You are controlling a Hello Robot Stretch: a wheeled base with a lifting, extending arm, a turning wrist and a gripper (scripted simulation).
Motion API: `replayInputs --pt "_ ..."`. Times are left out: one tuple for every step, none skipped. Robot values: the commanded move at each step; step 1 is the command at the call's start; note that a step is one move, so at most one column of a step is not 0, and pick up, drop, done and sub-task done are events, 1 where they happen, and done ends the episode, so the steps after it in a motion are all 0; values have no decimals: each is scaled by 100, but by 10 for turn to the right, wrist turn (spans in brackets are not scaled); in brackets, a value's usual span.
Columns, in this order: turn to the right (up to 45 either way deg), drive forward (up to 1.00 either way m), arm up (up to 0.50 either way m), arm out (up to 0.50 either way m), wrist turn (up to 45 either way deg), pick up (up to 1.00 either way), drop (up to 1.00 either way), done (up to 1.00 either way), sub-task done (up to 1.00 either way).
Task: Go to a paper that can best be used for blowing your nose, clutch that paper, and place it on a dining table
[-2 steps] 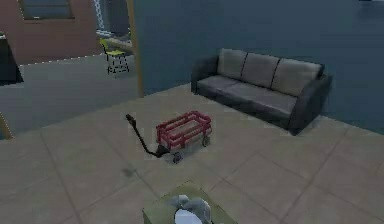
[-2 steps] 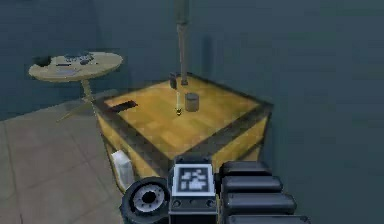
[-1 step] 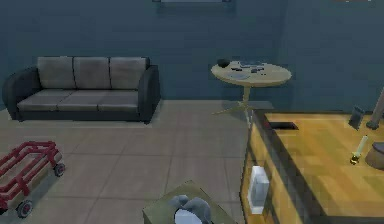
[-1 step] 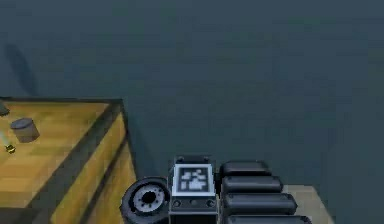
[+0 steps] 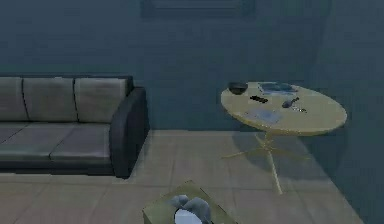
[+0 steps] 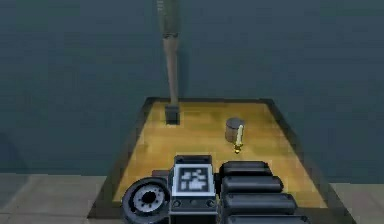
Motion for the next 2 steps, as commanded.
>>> replayInputs --pt "30 0 0 0 0 0 0 0 0" --pt "-450 0 0 0 0 0 0 0 0"
